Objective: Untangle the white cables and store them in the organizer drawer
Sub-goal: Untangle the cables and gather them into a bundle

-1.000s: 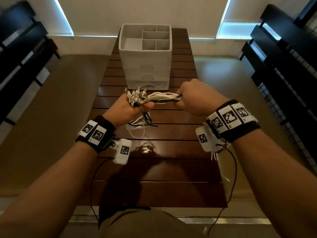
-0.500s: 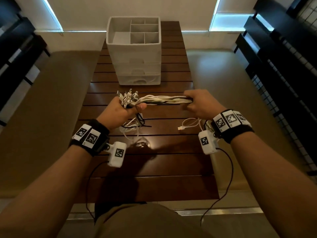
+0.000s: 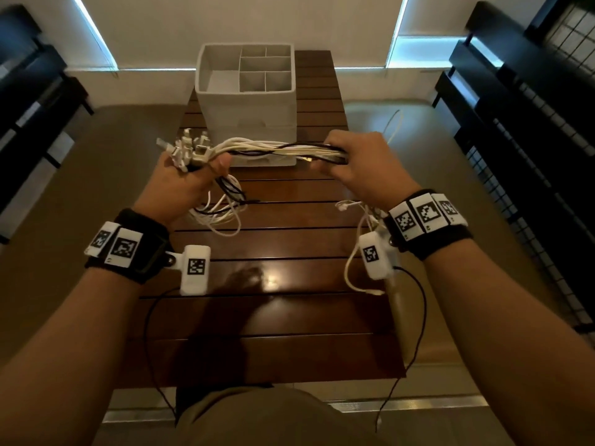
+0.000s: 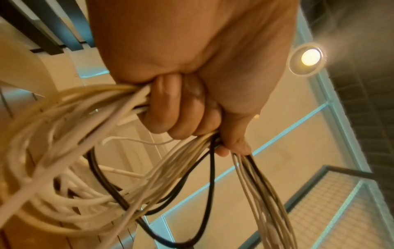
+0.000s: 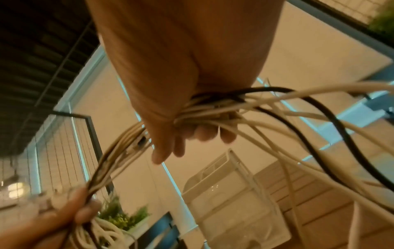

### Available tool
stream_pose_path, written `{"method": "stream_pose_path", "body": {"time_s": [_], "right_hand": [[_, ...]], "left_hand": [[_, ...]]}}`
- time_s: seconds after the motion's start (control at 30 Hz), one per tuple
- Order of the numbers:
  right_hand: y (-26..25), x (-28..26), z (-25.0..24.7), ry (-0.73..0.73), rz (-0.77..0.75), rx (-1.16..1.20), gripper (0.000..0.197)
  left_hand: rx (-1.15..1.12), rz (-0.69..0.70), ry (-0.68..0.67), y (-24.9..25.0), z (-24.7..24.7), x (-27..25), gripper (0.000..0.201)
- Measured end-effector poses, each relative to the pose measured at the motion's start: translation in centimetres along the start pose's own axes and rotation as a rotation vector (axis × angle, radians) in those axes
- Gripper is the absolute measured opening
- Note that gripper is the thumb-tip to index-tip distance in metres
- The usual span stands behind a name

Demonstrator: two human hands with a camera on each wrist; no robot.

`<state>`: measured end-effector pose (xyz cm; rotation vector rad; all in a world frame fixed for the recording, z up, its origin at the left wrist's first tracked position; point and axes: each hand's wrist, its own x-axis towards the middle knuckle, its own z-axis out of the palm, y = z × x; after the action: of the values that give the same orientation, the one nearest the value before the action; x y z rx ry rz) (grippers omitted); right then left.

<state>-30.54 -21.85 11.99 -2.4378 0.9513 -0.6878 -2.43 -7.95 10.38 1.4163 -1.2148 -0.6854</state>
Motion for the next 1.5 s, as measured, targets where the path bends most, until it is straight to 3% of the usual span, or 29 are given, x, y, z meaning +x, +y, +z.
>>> {"method": "stream_pose_path", "body": {"time_s": [0.17,0.33,0.5,0.63,0.7,0.83,1.0,1.1,1.27,1.37,1.43,1.5], "right_hand": [[0.1,-0.2,2.8,-0.189,0.037,0.280,0.023],[3.2,-1.1,6.2,-0.090,0.157,0.404,0.006],[5.5,-1.5,8.3,0.001,0.407,0.266,0.017],[5.8,-1.1,9.9,-0.010,0.482,0.140,0.017],[5.9,-0.9,10.4,-0.008,0.487,0.141,0.018],[6.7,-1.3,10.5,-0.091,0.416,0.056,0.011],[6.8,-1.7,11.3,-0.017,0.477,-0.178,0.023],[6.3,-2.1,12.0,-0.010,0.440,-0.128,0.020],[6.4,-2.6,11.5,-0.132,0.496,-0.009,0.042],[6.4,-2.9,11.4,-0.370,0.558,-0.148,0.094],[5.2,-2.3,11.2,-0.411,0.501,-0.133,0.114],[3.3,-0.9,10.8,-0.324,0.352,-0.050,0.118]], "left_hand": [[-0.157,-0.118,0.169,-1.3,-2.2,-1.0,0.019],[-0.117,-0.247,0.206,-4.2,-3.6,-3.0,0.022],[-0.152,-0.381,0.220,-6.4,-3.5,-4.3,0.026],[-0.164,-0.401,0.178,-6.5,-3.1,-4.6,0.027],[-0.159,-0.400,0.171,-6.6,-2.9,-4.4,0.034],[-0.145,-0.403,0.212,-7.2,-4.0,-3.6,0.019],[-0.154,-0.381,0.184,-8.1,-4.6,-3.0,0.019],[-0.180,-0.407,0.220,-8.8,-5.1,-2.7,0.017],[-0.210,-0.507,0.311,-9.3,-6.4,-3.1,0.021],[-0.179,-0.468,0.233,-8.9,-6.2,-3.7,0.016],[-0.117,-0.428,0.184,-9.2,-6.5,-3.5,0.020],[-0.055,-0.402,0.143,-9.3,-7.0,-3.2,0.025]]}}
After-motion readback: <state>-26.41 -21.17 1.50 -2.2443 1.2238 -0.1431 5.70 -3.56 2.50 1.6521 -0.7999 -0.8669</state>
